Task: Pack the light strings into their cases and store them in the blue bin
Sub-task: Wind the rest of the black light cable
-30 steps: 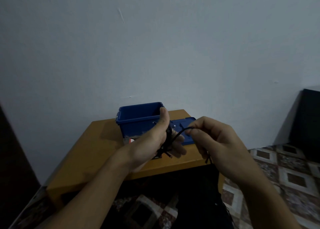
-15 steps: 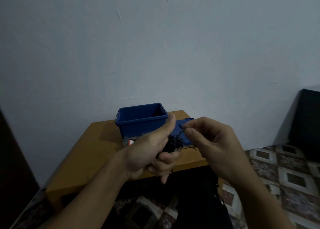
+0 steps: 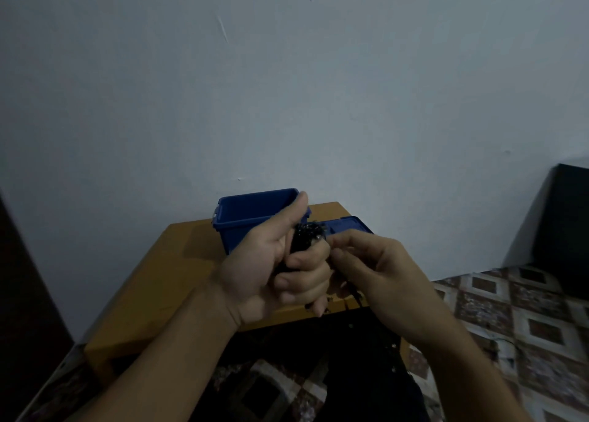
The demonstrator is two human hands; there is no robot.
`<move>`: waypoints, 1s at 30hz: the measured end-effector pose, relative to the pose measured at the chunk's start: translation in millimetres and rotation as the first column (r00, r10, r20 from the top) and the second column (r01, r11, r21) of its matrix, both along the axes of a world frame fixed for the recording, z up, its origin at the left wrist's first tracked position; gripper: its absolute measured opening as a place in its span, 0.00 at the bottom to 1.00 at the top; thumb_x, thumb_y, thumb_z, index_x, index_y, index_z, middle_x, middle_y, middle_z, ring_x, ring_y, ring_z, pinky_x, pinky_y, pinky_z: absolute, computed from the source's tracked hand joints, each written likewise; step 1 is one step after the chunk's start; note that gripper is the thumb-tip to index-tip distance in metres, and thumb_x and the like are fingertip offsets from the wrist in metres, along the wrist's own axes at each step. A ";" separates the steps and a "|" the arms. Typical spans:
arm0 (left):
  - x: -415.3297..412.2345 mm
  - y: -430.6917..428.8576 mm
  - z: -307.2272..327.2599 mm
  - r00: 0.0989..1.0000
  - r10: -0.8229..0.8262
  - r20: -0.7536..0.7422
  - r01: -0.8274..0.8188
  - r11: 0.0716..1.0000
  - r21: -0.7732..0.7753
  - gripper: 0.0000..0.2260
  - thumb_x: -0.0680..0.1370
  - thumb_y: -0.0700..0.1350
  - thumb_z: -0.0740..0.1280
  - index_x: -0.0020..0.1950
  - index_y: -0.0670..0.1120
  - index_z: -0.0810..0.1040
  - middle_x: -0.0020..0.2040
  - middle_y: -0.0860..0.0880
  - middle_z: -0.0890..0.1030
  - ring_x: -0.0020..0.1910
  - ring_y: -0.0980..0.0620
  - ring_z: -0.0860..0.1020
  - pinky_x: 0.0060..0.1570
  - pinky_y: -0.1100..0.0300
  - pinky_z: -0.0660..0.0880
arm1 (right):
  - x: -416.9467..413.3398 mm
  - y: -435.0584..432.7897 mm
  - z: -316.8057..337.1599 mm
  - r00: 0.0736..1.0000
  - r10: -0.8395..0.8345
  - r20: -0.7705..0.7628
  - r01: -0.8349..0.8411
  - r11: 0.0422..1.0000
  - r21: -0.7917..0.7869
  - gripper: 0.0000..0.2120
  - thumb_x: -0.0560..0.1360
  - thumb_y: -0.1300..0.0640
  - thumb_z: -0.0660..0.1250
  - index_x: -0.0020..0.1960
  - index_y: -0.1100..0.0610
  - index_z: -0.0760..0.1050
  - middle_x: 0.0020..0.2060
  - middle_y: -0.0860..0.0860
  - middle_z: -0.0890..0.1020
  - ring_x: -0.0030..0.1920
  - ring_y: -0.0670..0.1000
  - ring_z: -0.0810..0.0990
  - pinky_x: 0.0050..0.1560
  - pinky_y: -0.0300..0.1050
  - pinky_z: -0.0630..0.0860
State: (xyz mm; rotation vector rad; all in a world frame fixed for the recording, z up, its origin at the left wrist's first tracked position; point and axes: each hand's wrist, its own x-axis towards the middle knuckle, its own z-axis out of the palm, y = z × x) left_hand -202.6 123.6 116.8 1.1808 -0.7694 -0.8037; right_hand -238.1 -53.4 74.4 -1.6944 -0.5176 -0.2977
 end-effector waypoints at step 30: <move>-8.4 -2.8 22.2 0.933 0.314 -0.175 -0.357 0.864 -0.355 0.30 0.81 0.63 0.52 0.60 0.39 0.77 0.53 0.41 0.83 0.49 0.43 0.81 0.55 0.49 0.77 | -1.5 5.5 -3.3 0.986 -0.060 -0.154 0.023 0.972 -0.232 0.09 0.84 0.54 0.60 0.53 0.54 0.79 0.44 0.50 0.86 0.36 0.55 0.82 0.43 0.54 0.81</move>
